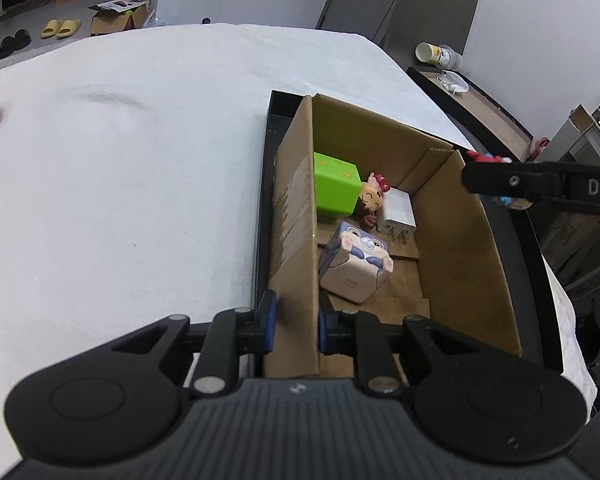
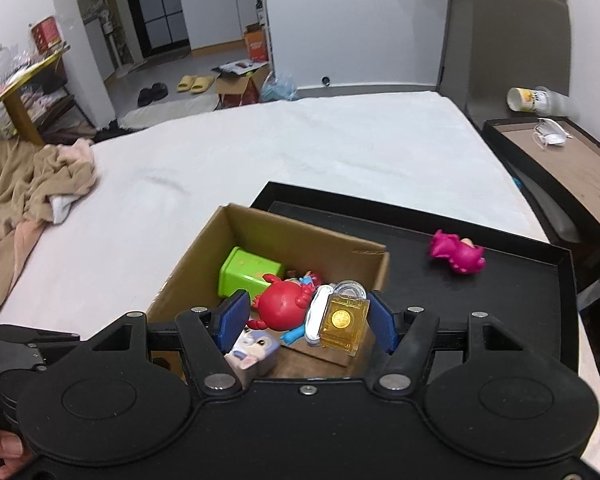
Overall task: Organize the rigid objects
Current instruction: 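Carry the red figure and perfume bottle into the box and release, then move the right gripper to the pink dinosaur toy and grasp it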
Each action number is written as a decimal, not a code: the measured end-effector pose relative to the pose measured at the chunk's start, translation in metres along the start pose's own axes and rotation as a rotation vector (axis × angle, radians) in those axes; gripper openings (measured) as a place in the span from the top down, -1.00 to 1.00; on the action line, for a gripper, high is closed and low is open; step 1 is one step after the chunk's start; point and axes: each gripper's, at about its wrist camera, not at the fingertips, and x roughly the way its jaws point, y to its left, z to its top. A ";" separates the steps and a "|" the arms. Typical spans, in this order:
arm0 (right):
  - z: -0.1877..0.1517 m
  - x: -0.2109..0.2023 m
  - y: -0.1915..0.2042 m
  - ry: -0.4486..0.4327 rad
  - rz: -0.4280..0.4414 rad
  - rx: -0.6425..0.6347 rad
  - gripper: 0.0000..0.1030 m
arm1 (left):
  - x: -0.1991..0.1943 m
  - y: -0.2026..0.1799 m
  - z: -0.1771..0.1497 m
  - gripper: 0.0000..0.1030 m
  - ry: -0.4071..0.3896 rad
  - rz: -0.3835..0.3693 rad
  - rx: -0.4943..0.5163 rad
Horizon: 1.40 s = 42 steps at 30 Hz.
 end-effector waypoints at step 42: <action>-0.039 -0.009 -0.096 -0.032 -0.084 0.180 -0.36 | 0.003 -0.009 -0.001 0.68 0.005 0.047 0.038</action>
